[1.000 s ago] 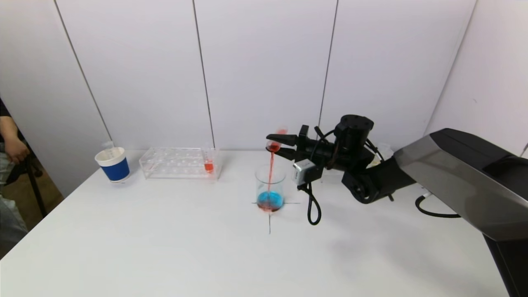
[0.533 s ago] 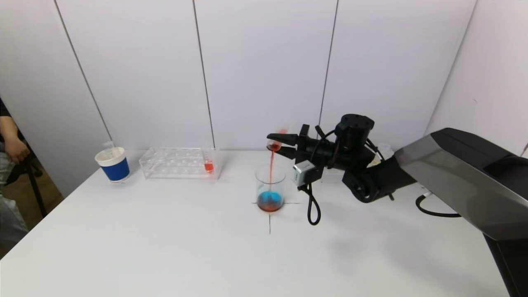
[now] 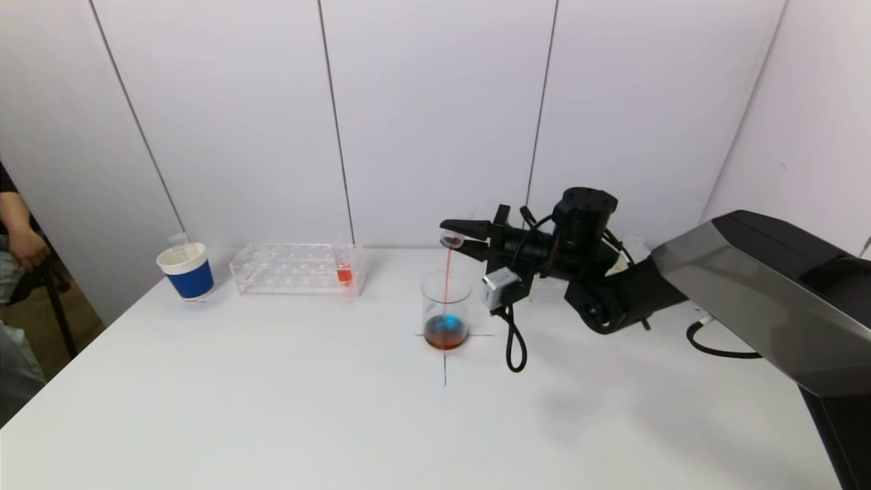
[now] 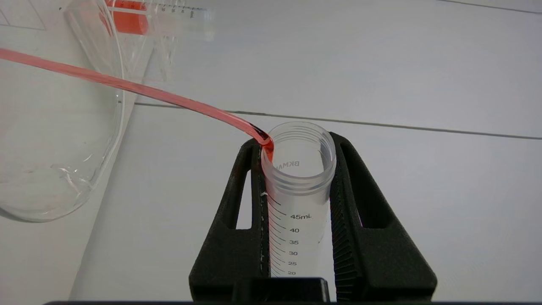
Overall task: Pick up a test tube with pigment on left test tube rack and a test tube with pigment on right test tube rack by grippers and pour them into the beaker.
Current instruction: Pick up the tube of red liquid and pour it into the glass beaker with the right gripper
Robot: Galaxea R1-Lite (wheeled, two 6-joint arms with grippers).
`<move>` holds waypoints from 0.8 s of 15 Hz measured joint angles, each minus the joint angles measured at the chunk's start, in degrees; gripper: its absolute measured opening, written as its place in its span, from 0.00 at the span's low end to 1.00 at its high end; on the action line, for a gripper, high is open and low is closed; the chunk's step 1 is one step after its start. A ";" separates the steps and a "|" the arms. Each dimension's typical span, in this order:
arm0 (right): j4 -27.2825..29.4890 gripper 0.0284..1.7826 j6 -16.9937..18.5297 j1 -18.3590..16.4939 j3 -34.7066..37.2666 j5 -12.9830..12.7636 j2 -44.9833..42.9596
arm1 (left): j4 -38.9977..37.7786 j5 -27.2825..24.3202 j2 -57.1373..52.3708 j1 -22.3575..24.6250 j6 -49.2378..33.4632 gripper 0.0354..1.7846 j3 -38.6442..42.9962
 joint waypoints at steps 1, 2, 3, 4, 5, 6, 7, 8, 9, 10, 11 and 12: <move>0.05 0.25 -0.35 0.00 0.04 -0.02 -0.02 | 0.00 0.00 0.00 0.00 0.00 0.99 0.00; 0.13 0.25 -0.71 0.02 0.12 -0.02 -0.07 | 0.00 -0.02 0.00 -0.02 0.00 0.99 0.00; 0.20 0.25 -0.94 0.07 0.12 -0.02 -0.09 | 0.00 -0.02 0.00 0.00 0.00 0.99 0.00; 0.22 0.25 -1.01 0.11 0.17 -0.02 -0.11 | 0.00 -0.02 0.00 0.00 0.02 0.99 0.00; 0.22 0.25 -1.15 0.11 0.17 -0.02 -0.11 | 0.02 -0.02 0.00 0.00 0.02 0.99 0.00; 0.16 0.25 -1.16 0.11 0.17 -0.02 -0.11 | 0.00 -0.02 0.00 0.00 0.02 0.99 0.00; 0.16 0.25 -1.16 0.13 0.17 -0.02 -0.13 | 0.00 0.00 0.00 0.00 0.02 0.99 0.00; 0.16 0.25 -1.16 0.22 0.23 -0.07 -0.18 | 0.00 -0.02 0.00 0.00 0.02 0.99 0.00; 0.16 0.25 -1.18 0.29 0.23 -0.07 -0.22 | 0.00 -0.04 0.00 0.00 0.02 0.99 0.00; 0.16 0.25 -1.18 0.30 0.26 -0.11 -0.27 | 0.02 -0.04 0.00 0.00 0.02 0.99 0.00; 0.06 0.25 -1.16 0.38 0.28 -0.11 -0.27 | 0.00 0.00 0.00 0.00 0.02 0.99 0.00; 0.05 0.25 -1.16 0.49 0.28 -0.11 -0.28 | 0.00 0.00 0.00 0.00 0.00 0.99 0.00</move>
